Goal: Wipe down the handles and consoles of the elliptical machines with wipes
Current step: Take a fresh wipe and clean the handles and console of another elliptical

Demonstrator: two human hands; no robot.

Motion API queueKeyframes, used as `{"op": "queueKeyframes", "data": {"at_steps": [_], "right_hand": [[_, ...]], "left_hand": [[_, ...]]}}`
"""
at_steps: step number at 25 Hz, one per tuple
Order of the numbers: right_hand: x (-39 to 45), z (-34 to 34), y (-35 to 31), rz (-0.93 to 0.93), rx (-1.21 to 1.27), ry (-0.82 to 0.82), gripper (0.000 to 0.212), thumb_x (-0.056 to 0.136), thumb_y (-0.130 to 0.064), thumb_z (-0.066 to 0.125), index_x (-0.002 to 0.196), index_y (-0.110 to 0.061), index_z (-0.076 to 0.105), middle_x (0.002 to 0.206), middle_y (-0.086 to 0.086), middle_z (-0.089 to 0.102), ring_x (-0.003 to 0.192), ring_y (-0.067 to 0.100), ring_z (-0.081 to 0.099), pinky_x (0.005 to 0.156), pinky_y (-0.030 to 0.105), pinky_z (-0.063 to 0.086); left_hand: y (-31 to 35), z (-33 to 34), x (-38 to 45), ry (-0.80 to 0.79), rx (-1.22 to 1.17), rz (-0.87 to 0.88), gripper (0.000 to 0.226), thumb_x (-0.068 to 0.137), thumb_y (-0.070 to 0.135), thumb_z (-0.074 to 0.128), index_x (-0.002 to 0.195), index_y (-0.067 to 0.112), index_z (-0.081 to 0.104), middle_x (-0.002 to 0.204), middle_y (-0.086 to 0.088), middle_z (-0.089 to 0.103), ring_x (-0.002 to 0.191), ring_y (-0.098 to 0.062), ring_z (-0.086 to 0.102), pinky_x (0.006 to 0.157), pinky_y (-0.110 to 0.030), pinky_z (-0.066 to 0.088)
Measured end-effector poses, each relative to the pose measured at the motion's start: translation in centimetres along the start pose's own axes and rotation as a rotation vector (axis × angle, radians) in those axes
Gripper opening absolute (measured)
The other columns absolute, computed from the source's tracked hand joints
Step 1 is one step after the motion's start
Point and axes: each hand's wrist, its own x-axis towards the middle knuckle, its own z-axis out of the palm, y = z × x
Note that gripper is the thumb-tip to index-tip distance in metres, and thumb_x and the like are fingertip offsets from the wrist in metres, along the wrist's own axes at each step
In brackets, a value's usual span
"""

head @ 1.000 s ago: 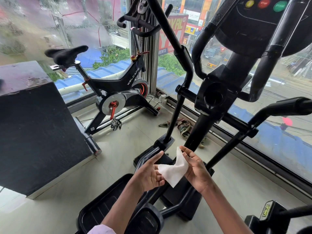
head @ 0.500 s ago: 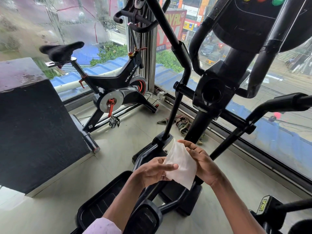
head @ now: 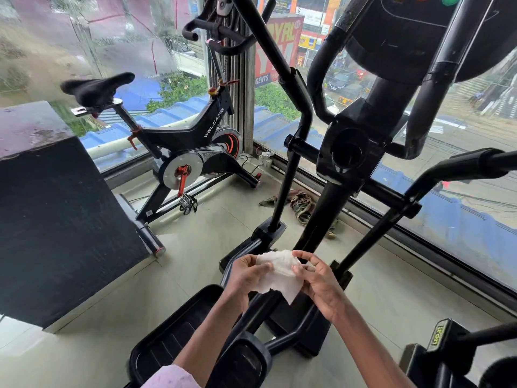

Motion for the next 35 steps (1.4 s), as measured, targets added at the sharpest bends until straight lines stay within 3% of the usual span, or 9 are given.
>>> {"op": "queueKeyframes", "data": {"at_steps": [3,8,13,16,22,26,28,31,35], "right_hand": [[0.0,-0.1,0.2,-0.021,-0.007,-0.074,0.042,0.089,-0.003,0.07,0.129,-0.013,0.06,0.112,0.018,0.073,0.102,0.029,0.068,0.1,0.049,0.052],[0.2,-0.5,0.9,0.051,-0.135,-0.151,0.042,0.085,0.0,0.073,0.123,-0.017,0.066,0.107,0.019,0.072,0.099,0.028,0.071,0.087,0.036,0.058],[0.9,-0.8,1.6,-0.076,-0.307,0.069,0.027,0.084,0.005,0.074,0.104,-0.014,0.075,0.094,0.009,0.072,0.084,0.014,0.066,0.075,0.02,0.054],[1.4,-1.0,2.0,-0.165,-0.406,0.131,0.026,0.084,0.0,0.076,0.106,-0.014,0.073,0.095,0.007,0.072,0.083,0.012,0.067,0.072,0.018,0.054],[2.8,-1.2,2.5,-0.292,-0.538,0.221,0.024,0.084,-0.001,0.077,0.104,-0.014,0.075,0.093,0.0,0.074,0.084,0.008,0.068,0.074,0.014,0.054],[3.5,-0.8,3.0,-0.259,-0.546,0.176,0.035,0.081,0.005,0.077,0.11,-0.015,0.073,0.093,0.006,0.073,0.082,0.011,0.066,0.071,0.015,0.054],[4.0,-0.6,3.2,-0.262,-0.633,0.177,0.027,0.08,0.0,0.08,0.102,-0.014,0.076,0.089,0.005,0.074,0.075,0.009,0.064,0.066,0.014,0.053],[4.5,-0.6,3.5,-0.297,-0.783,0.207,0.011,0.079,-0.014,0.084,0.086,-0.017,0.076,0.073,-0.002,0.067,0.061,0.004,0.053,0.057,0.013,0.044],[4.6,-1.2,3.2,-0.217,-0.648,0.199,0.022,0.078,-0.016,0.085,0.096,-0.012,0.073,0.094,0.003,0.069,0.082,0.012,0.064,0.069,0.008,0.049]], "left_hand": [[0.0,0.0,-0.5,0.059,-0.063,0.036,0.03,0.084,0.003,0.072,0.107,0.01,0.054,0.099,-0.014,0.07,0.079,-0.022,0.067,0.056,-0.027,0.052],[-0.3,0.1,-0.7,0.085,-0.041,0.117,0.044,0.088,0.0,0.061,0.12,0.026,0.044,0.105,-0.013,0.062,0.089,-0.027,0.064,0.059,-0.038,0.059],[-0.7,0.1,-0.7,-0.01,0.052,0.14,0.029,0.081,-0.007,0.067,0.102,0.013,0.066,0.104,-0.016,0.066,0.082,-0.023,0.066,0.06,-0.029,0.058],[-1.3,0.0,-0.5,-0.043,0.135,0.184,0.037,0.071,-0.01,0.077,0.101,0.011,0.068,0.097,-0.013,0.068,0.074,-0.018,0.066,0.068,-0.031,0.06],[-2.0,0.5,1.3,0.048,0.309,0.259,0.032,0.079,-0.009,0.069,0.09,0.021,0.067,0.101,-0.008,0.066,0.086,-0.023,0.067,0.072,-0.037,0.061],[-2.4,0.6,2.5,0.068,0.375,0.272,0.035,0.08,-0.012,0.059,0.085,0.021,0.067,0.101,-0.008,0.066,0.087,-0.025,0.067,0.072,-0.041,0.061],[-2.5,0.6,2.8,0.081,0.412,0.289,0.035,0.081,-0.013,0.057,0.083,0.021,0.066,0.098,-0.008,0.065,0.085,-0.025,0.066,0.07,-0.042,0.061],[-2.8,0.3,3.7,0.13,0.5,0.329,0.03,0.086,-0.003,0.059,0.078,0.025,0.067,0.093,-0.008,0.066,0.084,-0.024,0.064,0.065,-0.034,0.055],[-3.2,-0.6,4.9,0.176,0.534,0.345,0.012,0.093,0.017,0.064,0.084,0.024,0.068,0.104,-0.006,0.053,0.089,-0.021,0.06,0.081,-0.034,0.057]]}}
